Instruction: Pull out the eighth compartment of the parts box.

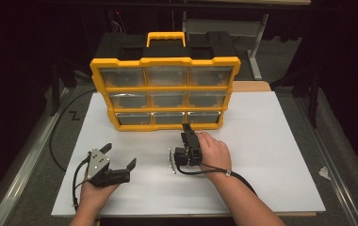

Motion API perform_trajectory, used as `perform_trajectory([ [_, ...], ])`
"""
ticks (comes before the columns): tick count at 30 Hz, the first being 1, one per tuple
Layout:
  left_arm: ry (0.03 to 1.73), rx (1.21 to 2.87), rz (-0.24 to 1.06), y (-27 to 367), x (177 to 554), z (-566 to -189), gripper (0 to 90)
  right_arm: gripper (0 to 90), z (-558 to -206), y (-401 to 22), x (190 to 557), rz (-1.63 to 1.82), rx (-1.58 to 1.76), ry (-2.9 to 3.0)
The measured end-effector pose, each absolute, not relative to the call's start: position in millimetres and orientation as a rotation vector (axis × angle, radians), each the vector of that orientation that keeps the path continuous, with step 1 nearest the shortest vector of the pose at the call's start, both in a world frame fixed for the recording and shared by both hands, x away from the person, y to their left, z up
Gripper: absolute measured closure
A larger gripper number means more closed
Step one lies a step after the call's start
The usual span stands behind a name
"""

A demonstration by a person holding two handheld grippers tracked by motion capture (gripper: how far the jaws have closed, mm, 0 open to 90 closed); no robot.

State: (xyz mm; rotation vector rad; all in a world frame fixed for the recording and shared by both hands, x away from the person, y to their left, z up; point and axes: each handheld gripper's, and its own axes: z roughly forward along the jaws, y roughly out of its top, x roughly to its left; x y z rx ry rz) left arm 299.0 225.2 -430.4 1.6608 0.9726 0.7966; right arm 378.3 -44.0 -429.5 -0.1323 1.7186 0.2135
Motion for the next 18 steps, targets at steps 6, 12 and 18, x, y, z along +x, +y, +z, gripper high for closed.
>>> perform_trajectory([
  [6, 0.976, 1.663, 0.797, 226, 299, -431, 0.9, 56.2, -421, -34, 388, 0.212, -0.134, 1.697],
  [12, 0.974, 1.665, 0.797, 226, 299, -431, 0.9, 60.3, -418, -26, 401, 0.206, -0.125, 1.693],
  [18, 0.968, 1.666, 0.795, 226, 300, -431, 0.9, 65.4, -419, -22, 415, 0.186, -0.134, 1.687],
])
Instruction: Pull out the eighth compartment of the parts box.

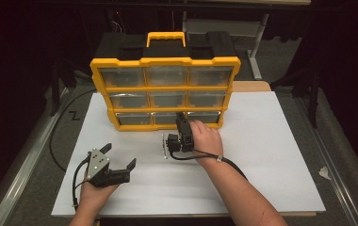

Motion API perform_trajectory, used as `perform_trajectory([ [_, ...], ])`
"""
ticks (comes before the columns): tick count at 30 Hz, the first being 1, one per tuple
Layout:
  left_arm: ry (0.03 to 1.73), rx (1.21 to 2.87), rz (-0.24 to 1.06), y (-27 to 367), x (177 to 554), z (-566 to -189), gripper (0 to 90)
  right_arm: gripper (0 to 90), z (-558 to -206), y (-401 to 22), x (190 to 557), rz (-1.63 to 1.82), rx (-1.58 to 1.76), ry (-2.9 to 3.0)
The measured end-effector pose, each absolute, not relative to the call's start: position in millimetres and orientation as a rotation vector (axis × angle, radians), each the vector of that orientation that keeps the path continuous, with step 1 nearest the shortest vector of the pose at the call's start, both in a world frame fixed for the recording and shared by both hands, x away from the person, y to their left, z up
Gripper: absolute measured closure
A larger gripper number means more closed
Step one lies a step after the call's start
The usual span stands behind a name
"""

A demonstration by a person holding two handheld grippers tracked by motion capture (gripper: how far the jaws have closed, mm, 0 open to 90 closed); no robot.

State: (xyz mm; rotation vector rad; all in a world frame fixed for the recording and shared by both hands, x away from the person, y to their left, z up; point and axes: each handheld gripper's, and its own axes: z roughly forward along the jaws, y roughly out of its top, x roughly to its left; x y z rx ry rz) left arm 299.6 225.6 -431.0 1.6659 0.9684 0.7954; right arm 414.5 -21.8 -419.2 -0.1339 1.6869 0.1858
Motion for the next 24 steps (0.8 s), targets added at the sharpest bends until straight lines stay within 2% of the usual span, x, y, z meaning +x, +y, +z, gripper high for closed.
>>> perform_trajectory([
  [16, 0.964, 1.659, 0.789, 226.0, 300.6, -430.7, 0.9, 73.6, -427.1, -15.0, 424.6, 0.155, -0.137, 1.676],
  [19, 0.963, 1.658, 0.79, 226.2, 300.6, -430.6, 0.9, 77.9, -426.4, -14.2, 424.3, 0.15, -0.126, 1.671],
  [24, 0.963, 1.659, 0.79, 226.1, 300.6, -430.7, 0.9, 78.7, -425.7, -14.3, 424.3, 0.149, -0.139, 1.659],
])
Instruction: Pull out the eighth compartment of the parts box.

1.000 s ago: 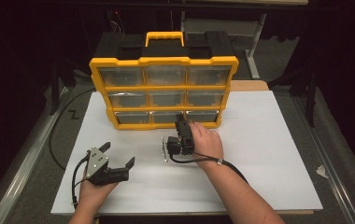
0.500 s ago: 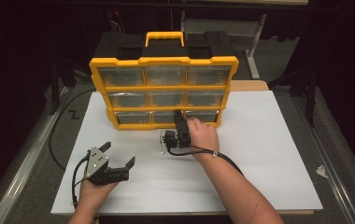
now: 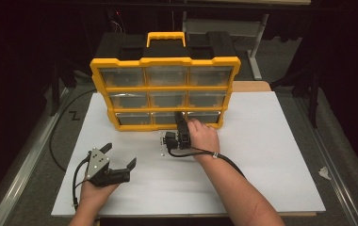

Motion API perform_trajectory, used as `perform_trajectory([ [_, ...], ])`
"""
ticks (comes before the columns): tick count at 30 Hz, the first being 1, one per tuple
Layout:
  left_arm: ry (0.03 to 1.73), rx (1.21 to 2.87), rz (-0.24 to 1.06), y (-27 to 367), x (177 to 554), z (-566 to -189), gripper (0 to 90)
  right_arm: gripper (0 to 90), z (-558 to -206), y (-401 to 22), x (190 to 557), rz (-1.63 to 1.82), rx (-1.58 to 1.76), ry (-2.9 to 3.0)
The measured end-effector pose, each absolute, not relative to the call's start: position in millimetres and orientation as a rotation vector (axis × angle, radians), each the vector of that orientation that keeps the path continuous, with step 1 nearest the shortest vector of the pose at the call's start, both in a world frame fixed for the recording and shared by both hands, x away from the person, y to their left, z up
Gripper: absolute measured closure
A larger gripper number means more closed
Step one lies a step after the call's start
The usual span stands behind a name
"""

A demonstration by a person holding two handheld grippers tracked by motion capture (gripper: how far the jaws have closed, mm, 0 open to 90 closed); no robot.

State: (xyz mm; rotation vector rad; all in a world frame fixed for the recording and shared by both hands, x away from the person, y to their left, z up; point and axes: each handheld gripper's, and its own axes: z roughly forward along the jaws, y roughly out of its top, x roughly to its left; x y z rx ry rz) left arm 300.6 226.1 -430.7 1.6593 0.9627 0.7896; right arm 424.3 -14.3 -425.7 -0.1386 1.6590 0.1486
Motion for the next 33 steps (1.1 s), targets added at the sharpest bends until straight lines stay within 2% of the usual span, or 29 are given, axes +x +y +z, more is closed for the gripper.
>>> perform_trajectory([
  [29, 0.96, 1.653, 0.788, 226, 300, -430, 0.9, 78.6, -422, -19, 400, 0.164, -0.165, 1.673],
  [32, 0.961, 1.652, 0.787, 226, 300, -430, 0.9, 74.4, -421, -19, 400, 0.164, -0.165, 1.683],
  [33, 0.961, 1.653, 0.787, 226, 300, -430, 0.9, 67.4, -420, -19, 400, 0.174, -0.157, 1.702],
])
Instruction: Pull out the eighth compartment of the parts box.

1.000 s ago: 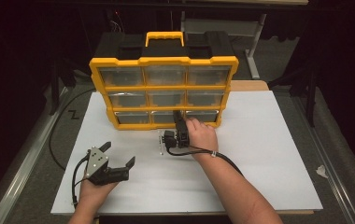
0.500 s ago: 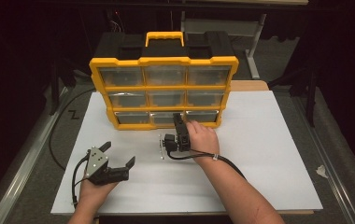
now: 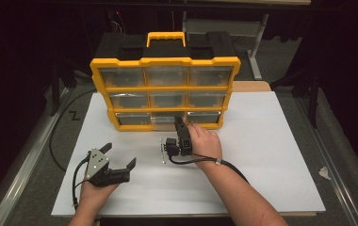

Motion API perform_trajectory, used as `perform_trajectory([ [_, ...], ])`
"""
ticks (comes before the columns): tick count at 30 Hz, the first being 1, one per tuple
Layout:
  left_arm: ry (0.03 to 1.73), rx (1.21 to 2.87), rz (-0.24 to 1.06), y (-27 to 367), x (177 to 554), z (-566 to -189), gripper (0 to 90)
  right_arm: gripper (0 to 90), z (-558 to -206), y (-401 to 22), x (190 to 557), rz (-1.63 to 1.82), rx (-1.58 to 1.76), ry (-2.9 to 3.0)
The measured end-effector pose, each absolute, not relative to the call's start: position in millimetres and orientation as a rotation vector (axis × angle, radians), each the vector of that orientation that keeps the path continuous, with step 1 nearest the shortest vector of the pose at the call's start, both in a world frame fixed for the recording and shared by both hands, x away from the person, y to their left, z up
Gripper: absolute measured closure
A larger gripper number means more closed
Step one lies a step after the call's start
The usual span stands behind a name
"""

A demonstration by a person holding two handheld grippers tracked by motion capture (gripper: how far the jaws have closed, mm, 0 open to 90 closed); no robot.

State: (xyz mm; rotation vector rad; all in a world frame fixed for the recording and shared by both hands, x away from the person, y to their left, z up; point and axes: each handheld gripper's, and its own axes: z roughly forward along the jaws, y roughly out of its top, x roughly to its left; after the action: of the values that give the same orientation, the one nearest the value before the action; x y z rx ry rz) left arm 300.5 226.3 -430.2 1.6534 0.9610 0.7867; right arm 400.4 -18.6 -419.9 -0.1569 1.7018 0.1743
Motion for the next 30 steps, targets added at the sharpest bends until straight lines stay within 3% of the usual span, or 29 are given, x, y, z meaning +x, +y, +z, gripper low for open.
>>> perform_trajectory([
  [6, 0.96, 1.656, 0.785, 226, 301, -430, 0.9, 61.3, -416, -12, 402, 0.176, -0.174, 1.731],
  [11, 0.962, 1.659, 0.786, 226, 301, -430, 0.9, 64.6, -413, -7, 405, 0.18, -0.159, 1.76],
  [16, 0.957, 1.663, 0.788, 226, 300, -431, 0.9, 77.3, -411, -5, 408, 0.169, -0.153, 1.785],
  [30, 0.954, 1.654, 0.788, 226, 300, -430, 0.9, 77.8, -412, -7, 385, 0.178, -0.175, 1.775],
])
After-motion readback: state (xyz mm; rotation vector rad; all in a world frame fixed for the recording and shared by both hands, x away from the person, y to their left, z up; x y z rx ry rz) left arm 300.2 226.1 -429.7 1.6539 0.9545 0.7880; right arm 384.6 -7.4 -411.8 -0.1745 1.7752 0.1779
